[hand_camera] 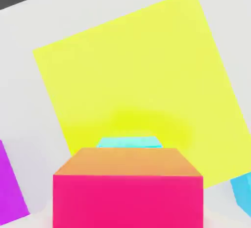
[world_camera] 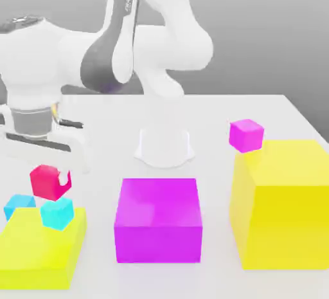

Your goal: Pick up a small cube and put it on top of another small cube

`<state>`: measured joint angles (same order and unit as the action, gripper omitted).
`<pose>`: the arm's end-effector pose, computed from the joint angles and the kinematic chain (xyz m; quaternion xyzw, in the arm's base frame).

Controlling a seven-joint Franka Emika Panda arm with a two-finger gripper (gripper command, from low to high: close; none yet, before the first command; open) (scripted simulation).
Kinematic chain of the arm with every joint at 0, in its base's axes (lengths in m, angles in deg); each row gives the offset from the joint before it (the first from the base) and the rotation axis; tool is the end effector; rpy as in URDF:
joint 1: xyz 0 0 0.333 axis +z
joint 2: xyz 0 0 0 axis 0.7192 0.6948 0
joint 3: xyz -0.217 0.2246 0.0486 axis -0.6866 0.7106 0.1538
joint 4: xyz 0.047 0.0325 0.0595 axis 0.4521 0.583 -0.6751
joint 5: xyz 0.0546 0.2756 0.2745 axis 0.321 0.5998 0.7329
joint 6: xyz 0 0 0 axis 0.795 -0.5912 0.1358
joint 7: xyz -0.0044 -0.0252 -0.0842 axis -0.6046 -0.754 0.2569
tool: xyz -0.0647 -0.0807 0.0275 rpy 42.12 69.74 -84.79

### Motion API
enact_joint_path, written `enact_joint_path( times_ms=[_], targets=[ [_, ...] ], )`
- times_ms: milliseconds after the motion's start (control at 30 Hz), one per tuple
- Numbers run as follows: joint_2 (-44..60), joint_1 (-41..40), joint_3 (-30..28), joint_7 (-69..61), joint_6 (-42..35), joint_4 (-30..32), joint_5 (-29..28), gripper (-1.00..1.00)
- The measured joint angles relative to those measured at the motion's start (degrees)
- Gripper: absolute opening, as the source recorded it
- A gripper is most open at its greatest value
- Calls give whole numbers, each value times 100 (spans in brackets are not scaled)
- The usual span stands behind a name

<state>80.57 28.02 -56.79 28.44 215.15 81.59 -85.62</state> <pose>0.3561 -0.2191 0.2404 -0.8392 0.5439 0.0003 0.0013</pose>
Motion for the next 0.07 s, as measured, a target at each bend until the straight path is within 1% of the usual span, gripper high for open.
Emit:
enact_joint_path(
  times_ms=[67],
  targets=[
    [0, 10, -1, 0, 0, 0, 0, 100]
  ],
)
